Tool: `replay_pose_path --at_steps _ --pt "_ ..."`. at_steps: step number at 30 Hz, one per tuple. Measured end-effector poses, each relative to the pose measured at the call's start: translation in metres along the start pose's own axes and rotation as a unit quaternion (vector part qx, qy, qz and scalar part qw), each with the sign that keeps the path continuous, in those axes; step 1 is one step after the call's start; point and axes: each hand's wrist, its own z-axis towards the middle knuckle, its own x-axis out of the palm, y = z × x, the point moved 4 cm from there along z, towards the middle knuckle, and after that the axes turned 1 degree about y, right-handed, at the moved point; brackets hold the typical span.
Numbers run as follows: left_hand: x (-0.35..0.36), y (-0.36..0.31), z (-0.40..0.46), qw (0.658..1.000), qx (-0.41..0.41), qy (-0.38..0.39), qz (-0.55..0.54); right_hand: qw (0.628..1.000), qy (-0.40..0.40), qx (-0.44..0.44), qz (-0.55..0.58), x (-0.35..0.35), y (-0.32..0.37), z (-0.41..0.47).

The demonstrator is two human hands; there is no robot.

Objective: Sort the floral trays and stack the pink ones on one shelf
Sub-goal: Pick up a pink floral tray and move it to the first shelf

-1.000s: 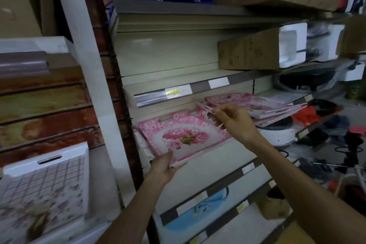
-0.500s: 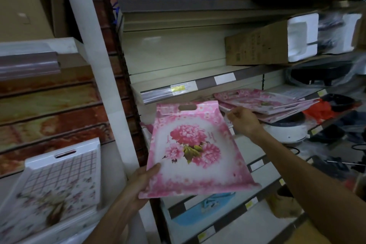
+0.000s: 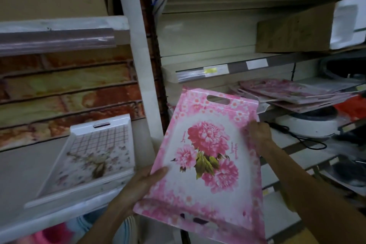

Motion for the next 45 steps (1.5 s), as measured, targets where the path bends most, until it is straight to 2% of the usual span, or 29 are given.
replay_pose_path --at_steps 5,13,23,26,28,33,38,45 --pt "-0.04 0.002 -0.019 0.996 0.025 -0.066 0.056 1.0 -0.002 -0.005 -0.011 0.043 -0.008 -0.035" --pt "-0.113 0.013 -0.059 0.981 0.072 -0.174 0.045 0.997 0.069 -0.033 -0.014 0.133 0.019 -0.092" --pt "-0.209 0.026 -0.105 0.947 0.102 -0.283 0.113 0.989 0.125 -0.069 -0.031 0.234 0.062 -0.158" --pt "-0.23 0.027 -0.109 0.947 0.102 -0.287 0.105 0.981 0.169 -0.071 -0.059 0.254 0.067 -0.17" --pt "-0.246 0.027 -0.107 0.947 0.103 -0.287 0.097 0.976 0.203 -0.077 -0.015 0.269 0.069 -0.176" --pt "-0.281 0.017 -0.086 0.943 0.108 -0.303 0.086 0.973 0.21 -0.095 0.001 0.298 0.067 -0.188" --pt "-0.305 0.007 -0.052 0.938 0.114 -0.323 0.058 0.962 0.251 -0.106 -0.031 0.305 0.058 -0.2" --pt "-0.325 0.004 -0.011 0.929 0.123 -0.345 0.046 0.947 0.31 -0.087 -0.002 0.302 0.048 -0.201"
